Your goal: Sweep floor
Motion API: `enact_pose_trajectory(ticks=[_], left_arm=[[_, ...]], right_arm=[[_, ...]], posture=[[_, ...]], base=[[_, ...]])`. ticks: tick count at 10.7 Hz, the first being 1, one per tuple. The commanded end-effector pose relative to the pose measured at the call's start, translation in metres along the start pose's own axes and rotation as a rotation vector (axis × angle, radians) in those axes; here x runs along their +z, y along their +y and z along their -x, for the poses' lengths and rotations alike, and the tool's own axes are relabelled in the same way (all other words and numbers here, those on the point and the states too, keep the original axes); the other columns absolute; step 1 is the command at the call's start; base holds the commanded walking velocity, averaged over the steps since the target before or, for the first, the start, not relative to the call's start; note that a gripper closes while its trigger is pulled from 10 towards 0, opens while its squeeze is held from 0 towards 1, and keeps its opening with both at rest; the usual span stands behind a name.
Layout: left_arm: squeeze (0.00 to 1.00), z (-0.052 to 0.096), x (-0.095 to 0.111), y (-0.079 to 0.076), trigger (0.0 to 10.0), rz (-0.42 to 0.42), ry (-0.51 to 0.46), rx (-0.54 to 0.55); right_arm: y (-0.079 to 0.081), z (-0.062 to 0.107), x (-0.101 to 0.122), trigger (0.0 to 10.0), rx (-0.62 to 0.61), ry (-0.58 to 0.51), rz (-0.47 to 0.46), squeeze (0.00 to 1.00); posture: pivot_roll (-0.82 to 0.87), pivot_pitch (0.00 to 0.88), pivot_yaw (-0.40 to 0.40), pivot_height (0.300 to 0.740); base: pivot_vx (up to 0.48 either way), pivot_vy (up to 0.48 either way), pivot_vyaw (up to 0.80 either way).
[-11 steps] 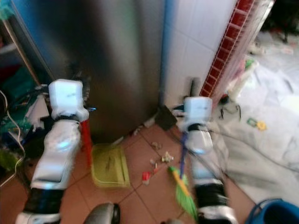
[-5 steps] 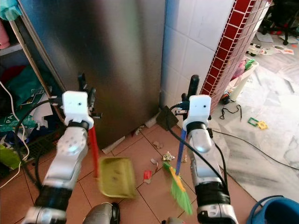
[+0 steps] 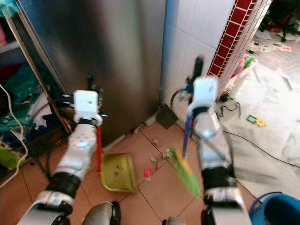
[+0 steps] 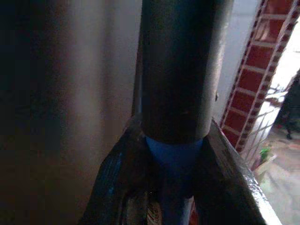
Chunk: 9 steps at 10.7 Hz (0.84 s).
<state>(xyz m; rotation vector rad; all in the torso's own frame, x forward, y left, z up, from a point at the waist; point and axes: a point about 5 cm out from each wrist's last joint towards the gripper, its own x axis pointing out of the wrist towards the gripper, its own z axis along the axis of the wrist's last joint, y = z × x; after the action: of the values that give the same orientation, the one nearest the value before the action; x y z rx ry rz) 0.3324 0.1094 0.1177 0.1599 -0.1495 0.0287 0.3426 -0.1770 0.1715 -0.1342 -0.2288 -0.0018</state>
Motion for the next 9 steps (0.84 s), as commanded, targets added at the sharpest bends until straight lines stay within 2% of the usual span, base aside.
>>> enact_pose_trajectory(ticks=[1,3,5,6,7,8,9], left_arm=[[0.0,-0.009,0.012,-0.004,10.0,0.018,-0.048,0.004],[0.0,-0.016,0.01,-0.013,10.0,0.016,-0.021,-0.032],[0.0,-0.028,0.011,-0.02,10.0,0.005,0.065,-0.11],[0.0,-0.028,0.014,-0.022,10.0,-0.023,0.055,-0.16],[0.0,-0.033,0.015,-0.02,10.0,-0.009,0.096,-0.137],[0.0,-0.036,0.019,-0.022,10.0,0.025,0.092,-0.134],[0.0,-0.039,0.021,-0.029,10.0,0.046,0.092,-0.12]], right_arm=[[-0.004,-0.007,0.01,10.0,-0.008,-0.033,0.004,0.0],[-0.006,-0.011,0.011,10.0,-0.018,-0.036,0.006,0.0],[0.001,-0.018,0.014,10.0,0.101,-0.044,0.062,0.0],[0.004,-0.02,0.017,10.0,0.135,-0.058,0.078,0.0],[0.004,-0.027,0.021,10.0,0.117,-0.071,0.071,0.0],[0.005,-0.027,0.021,10.0,0.099,-0.073,0.059,0.0],[0.006,-0.024,0.016,10.0,0.075,-0.067,0.045,0.0]], posture=[[-0.09,0.095,-0.029,0.74],[-0.1,0.116,-0.032,0.74],[-0.1,0.139,-0.021,0.74],[-0.09,0.14,-0.019,0.74],[-0.08,0.134,-0.021,0.74],[-0.08,0.132,-0.023,0.74],[-0.08,0.128,-0.024,0.74]], base=[[0.0,0.0,0.0],[0.0,0.0,0.0],[0.0,0.0,0.0],[0.0,0.0,0.0],[0.0,0.0,0.0],[0.0,0.0,0.0],[0.0,0.0,0.0]])
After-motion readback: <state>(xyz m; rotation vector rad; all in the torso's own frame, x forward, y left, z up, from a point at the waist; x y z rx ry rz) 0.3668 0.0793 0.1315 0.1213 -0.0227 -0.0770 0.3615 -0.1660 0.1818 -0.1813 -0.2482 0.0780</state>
